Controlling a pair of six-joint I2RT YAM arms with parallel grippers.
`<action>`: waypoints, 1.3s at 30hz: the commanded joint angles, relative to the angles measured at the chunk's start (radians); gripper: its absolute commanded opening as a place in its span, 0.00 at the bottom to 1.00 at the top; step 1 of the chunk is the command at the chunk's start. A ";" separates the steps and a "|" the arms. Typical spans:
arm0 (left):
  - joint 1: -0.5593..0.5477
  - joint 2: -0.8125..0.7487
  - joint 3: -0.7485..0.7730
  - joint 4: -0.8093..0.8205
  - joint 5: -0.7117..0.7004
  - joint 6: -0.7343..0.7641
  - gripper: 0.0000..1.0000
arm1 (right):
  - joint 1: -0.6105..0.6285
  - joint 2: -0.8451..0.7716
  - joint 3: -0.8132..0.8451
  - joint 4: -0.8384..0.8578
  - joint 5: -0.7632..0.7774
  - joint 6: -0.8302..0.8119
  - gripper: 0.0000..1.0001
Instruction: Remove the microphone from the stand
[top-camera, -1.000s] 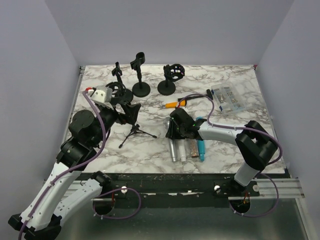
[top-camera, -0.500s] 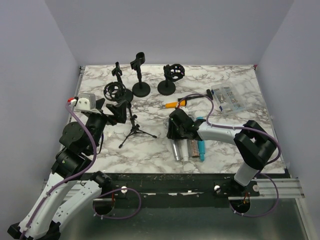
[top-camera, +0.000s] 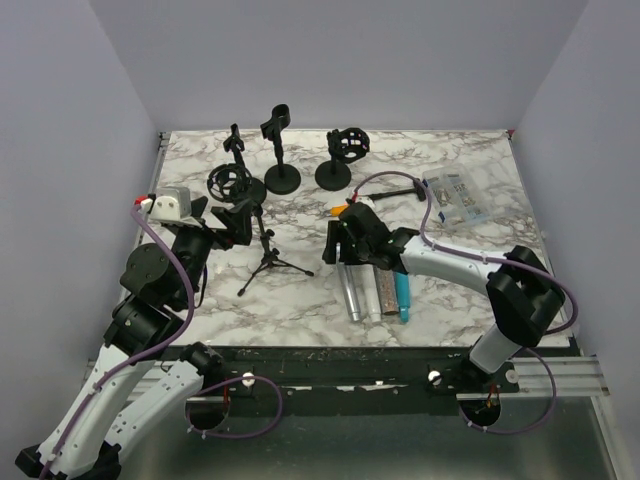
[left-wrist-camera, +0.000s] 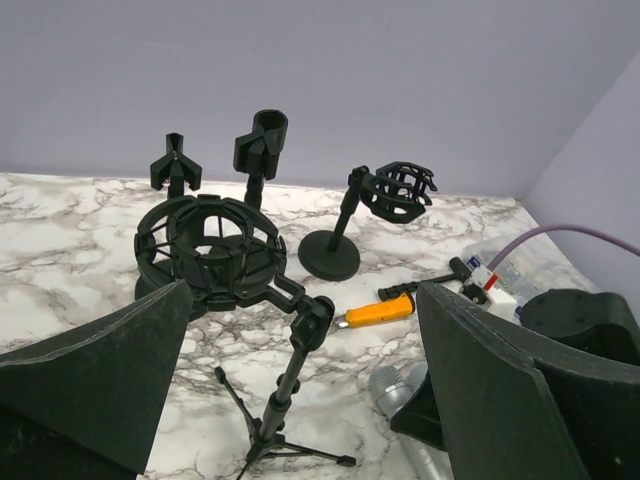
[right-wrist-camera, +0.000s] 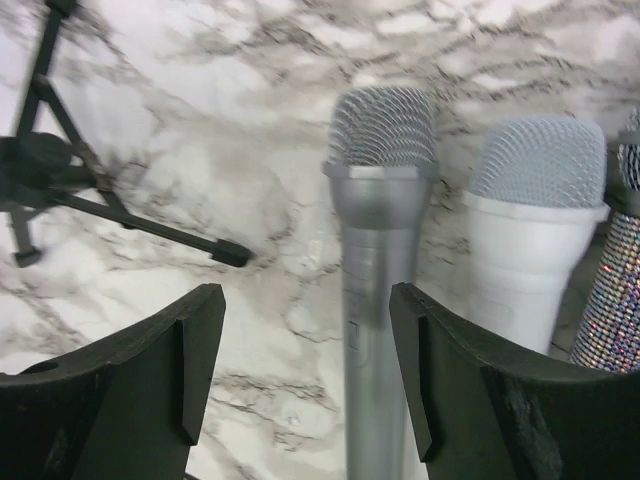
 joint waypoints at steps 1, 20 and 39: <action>0.003 -0.003 -0.014 0.025 -0.030 0.011 0.98 | 0.007 -0.033 0.084 -0.017 -0.056 -0.008 0.74; 0.003 -0.013 -0.015 0.027 -0.037 0.017 0.98 | 0.006 0.233 0.476 -0.065 -0.203 0.516 0.78; 0.003 -0.040 -0.017 0.031 -0.028 0.017 0.98 | 0.056 0.277 0.461 0.052 -0.214 0.683 0.57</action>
